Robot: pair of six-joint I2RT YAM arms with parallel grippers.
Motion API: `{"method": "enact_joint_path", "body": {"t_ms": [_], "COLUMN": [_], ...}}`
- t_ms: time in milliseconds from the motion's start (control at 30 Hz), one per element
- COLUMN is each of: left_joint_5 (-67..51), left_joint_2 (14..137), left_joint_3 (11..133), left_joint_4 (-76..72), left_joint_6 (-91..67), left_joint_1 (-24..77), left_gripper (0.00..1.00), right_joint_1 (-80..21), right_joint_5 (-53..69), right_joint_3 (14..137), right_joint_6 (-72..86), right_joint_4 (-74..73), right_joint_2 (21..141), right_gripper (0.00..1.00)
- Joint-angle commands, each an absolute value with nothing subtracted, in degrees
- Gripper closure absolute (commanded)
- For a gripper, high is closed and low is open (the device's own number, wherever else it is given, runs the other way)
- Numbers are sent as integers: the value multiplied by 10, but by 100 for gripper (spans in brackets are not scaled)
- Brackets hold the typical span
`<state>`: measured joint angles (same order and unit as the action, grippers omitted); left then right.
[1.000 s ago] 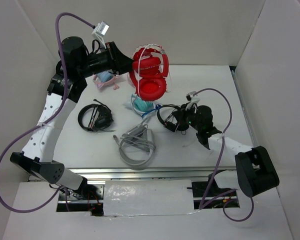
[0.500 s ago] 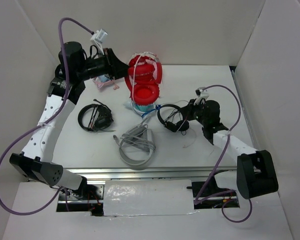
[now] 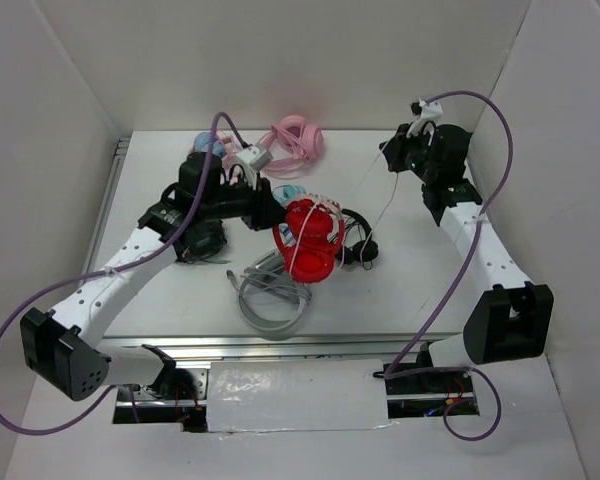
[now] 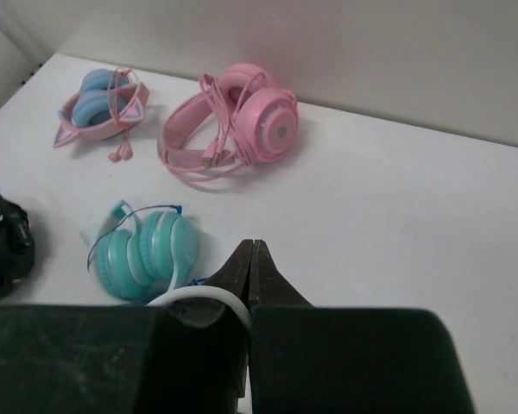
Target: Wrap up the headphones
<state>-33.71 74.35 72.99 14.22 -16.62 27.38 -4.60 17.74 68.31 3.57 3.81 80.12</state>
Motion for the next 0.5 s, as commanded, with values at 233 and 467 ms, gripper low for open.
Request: {"method": "enact_joint_path", "body": {"t_ms": [233, 467], "left_joint_5": [-134, -5], "left_joint_2": [751, 823], "left_joint_3": [690, 737], "left_joint_4": [170, 207], "left_joint_6": [-112, -146], "left_joint_1": [370, 370], "left_gripper": [100, 100], "right_joint_1": [-94, -150], "right_joint_5": [168, 128], "right_joint_3": [773, 804], "right_joint_6": [-28, -30], "right_joint_4": [-61, -135], "right_joint_2": [799, 765], "right_gripper": [100, 100]}}
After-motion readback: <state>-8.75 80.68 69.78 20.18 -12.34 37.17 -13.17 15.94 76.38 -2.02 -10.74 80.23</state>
